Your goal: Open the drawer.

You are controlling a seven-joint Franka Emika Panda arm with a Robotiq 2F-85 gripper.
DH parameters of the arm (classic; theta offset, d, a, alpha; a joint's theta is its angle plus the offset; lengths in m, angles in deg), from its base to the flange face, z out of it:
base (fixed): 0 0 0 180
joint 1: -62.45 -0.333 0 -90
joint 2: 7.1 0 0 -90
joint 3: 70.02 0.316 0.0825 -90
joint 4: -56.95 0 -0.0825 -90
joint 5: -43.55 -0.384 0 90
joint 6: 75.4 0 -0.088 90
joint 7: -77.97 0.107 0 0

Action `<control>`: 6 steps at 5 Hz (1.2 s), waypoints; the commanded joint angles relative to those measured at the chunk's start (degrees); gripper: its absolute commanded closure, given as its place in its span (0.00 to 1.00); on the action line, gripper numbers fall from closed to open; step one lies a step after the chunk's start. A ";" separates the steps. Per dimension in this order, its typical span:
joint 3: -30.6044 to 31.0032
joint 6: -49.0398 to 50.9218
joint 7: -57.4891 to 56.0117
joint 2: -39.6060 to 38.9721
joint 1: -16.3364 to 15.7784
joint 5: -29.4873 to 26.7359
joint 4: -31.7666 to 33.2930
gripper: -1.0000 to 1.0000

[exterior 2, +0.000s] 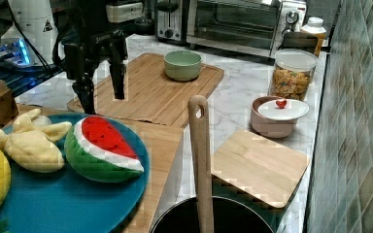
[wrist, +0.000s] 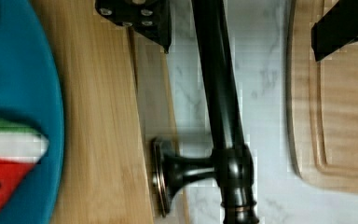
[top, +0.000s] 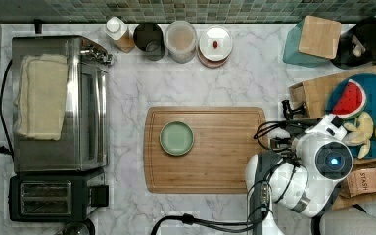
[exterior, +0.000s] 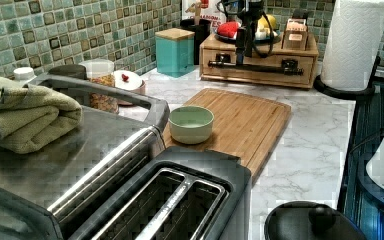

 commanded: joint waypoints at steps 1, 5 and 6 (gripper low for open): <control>-0.59 -6.16 -3.34 -7.14 2.19 -1.47 1.72 0.00; 2.49 14.40 -17.41 -7.95 4.24 -2.50 -5.92 0.00; 3.82 15.10 -21.80 -6.36 4.51 -6.69 -4.16 0.00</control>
